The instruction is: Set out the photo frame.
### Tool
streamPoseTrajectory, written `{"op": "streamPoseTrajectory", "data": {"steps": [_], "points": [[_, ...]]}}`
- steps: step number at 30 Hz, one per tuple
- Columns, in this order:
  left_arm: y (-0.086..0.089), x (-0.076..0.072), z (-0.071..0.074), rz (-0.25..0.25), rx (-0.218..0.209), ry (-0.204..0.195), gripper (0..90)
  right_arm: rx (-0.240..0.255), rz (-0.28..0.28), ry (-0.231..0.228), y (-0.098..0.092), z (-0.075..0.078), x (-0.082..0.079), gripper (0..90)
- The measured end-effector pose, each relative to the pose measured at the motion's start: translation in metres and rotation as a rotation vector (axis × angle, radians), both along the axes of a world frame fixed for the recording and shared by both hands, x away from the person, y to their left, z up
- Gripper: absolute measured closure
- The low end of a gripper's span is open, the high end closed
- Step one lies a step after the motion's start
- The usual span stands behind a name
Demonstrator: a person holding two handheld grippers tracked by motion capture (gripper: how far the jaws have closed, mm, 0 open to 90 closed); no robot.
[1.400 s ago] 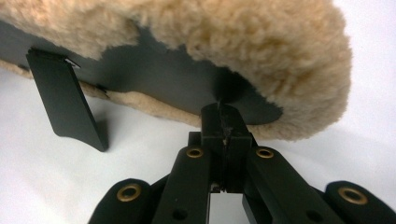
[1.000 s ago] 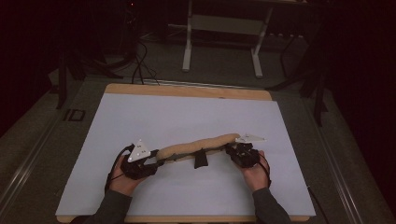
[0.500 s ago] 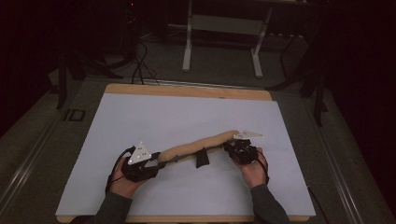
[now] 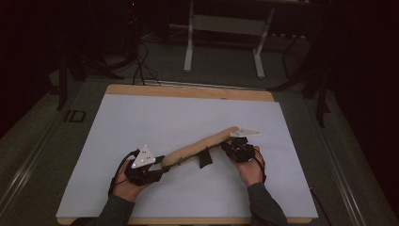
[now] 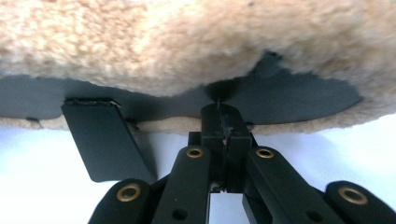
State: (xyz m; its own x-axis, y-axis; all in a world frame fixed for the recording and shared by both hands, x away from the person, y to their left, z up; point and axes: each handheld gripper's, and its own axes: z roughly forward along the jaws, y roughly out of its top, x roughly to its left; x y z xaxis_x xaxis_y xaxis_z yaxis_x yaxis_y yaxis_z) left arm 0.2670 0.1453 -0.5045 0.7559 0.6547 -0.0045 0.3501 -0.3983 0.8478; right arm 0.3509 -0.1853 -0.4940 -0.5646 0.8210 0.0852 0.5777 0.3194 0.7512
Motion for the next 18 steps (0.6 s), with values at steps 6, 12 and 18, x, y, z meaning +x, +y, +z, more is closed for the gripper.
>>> {"op": "streamPoseTrajectory", "data": {"steps": [6,12,18], "points": [[-0.003,-0.001,0.0,-0.011,-0.002,0.003,59.2,-0.005,0.006,0.004,0.003,0.0,0.001,89.9],[-0.005,-0.002,0.0,-0.025,-0.005,0.004,59.2,-0.006,0.012,0.005,0.004,0.001,0.002,89.9],[-0.011,-0.006,-0.001,-0.049,-0.008,0.007,59.2,-0.013,0.023,0.001,0.01,0.003,0.001,89.9]]}}
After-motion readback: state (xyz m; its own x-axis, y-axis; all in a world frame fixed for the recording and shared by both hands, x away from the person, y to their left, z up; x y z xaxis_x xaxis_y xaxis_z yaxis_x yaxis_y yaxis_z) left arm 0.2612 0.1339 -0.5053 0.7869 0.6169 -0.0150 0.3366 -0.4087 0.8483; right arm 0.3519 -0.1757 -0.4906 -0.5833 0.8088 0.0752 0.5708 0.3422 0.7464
